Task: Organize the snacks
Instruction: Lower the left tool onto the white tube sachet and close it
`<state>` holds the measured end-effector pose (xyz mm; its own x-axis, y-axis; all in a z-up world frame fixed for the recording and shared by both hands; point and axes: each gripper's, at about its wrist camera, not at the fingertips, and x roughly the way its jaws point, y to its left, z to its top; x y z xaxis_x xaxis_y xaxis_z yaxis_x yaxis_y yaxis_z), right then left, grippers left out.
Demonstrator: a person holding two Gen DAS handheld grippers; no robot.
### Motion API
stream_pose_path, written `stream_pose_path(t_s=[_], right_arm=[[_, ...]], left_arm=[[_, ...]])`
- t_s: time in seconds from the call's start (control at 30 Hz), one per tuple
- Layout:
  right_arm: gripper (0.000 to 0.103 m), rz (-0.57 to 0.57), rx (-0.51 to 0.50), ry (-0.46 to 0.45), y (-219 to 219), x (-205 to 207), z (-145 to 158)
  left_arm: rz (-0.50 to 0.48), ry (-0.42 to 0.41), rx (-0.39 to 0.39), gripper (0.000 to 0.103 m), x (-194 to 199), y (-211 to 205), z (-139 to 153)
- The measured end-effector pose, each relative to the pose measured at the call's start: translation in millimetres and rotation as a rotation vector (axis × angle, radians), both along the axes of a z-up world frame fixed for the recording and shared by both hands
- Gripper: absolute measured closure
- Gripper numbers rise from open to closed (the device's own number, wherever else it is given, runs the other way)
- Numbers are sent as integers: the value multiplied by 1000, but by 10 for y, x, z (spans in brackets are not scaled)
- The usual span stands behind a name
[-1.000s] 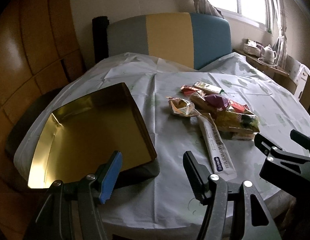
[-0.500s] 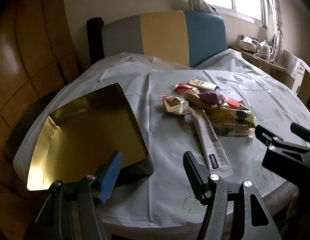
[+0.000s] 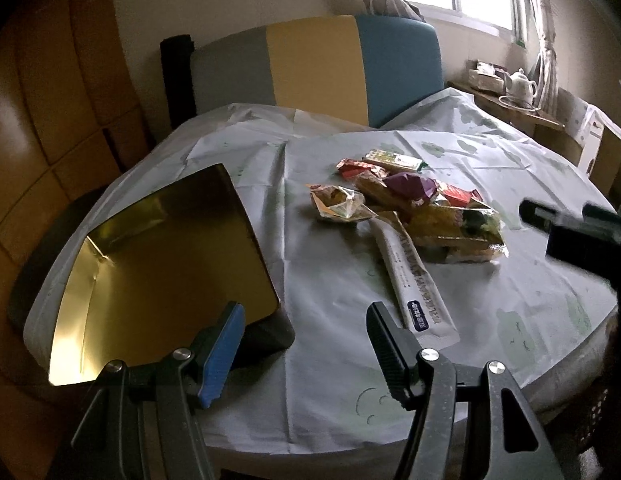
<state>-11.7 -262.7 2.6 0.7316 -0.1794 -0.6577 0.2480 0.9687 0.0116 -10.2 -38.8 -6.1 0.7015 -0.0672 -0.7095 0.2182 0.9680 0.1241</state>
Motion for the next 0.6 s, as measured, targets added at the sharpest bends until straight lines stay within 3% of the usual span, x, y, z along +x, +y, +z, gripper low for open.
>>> stream_pose_path(t_s=[0.4,0.5,0.6], right_arm=[[0,17,-39,-7,-410,265,264],[0,44,-45,12,-517,420,314],[0,92,-50,44,-633,627,300]], left_arm=[[-41,27,5,39,28,-95,-62],[-93,56,-37,39,52,-118,-69],[-182,141,-125,35,119,-158,-109]])
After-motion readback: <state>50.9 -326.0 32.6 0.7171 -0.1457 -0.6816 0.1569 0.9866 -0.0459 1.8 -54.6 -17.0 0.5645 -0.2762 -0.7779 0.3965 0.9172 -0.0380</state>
